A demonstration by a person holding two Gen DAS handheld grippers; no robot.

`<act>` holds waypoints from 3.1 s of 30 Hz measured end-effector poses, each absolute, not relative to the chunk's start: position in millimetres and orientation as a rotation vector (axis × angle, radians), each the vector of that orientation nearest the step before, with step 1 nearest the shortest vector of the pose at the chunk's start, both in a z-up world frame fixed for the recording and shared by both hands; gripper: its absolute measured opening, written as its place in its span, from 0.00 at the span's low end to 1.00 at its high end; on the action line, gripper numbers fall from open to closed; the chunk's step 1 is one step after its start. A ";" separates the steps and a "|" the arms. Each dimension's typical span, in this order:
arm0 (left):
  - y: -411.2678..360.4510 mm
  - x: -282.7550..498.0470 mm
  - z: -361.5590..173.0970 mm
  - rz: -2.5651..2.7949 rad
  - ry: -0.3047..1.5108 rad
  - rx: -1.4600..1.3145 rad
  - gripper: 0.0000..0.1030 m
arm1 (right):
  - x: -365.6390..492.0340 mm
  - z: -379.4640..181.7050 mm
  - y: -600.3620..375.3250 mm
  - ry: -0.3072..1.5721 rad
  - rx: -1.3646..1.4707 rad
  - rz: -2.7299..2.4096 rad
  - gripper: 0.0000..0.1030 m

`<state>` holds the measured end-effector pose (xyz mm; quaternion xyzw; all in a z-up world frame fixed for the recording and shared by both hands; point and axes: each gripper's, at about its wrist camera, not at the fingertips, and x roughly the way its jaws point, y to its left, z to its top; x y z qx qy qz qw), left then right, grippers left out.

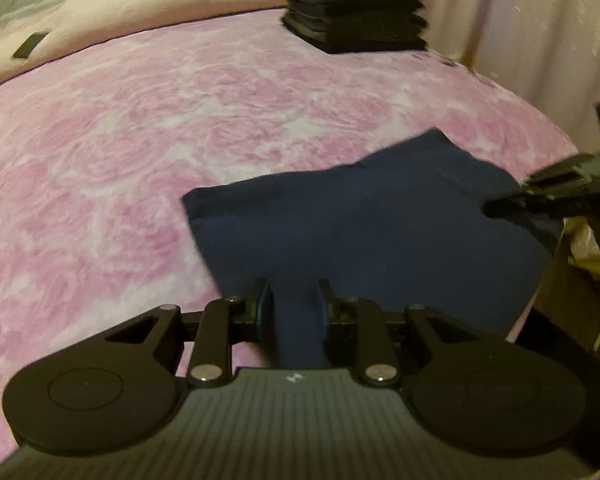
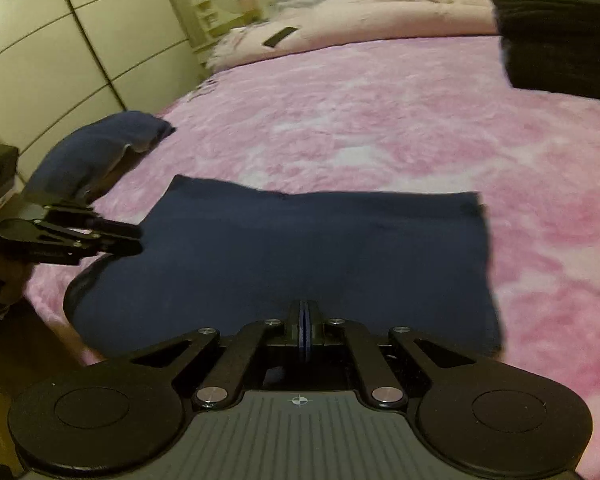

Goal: Fold clothes

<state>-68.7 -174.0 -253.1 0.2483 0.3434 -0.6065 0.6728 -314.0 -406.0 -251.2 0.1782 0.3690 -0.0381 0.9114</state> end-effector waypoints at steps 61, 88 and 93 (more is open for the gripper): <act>-163.7 -223.6 -314.3 -1.316 -0.043 1.427 0.35 | -357.2 -279.2 -271.7 0.701 -0.620 -0.055 0.72; -163.7 -221.2 -311.5 -1.323 -0.019 1.391 0.35 | -347.4 -318.9 -290.7 0.750 -0.871 -0.087 0.55; -161.3 -222.1 -309.0 -1.322 -0.002 1.387 0.35 | -349.0 -320.8 -293.1 0.742 -0.870 -0.080 0.55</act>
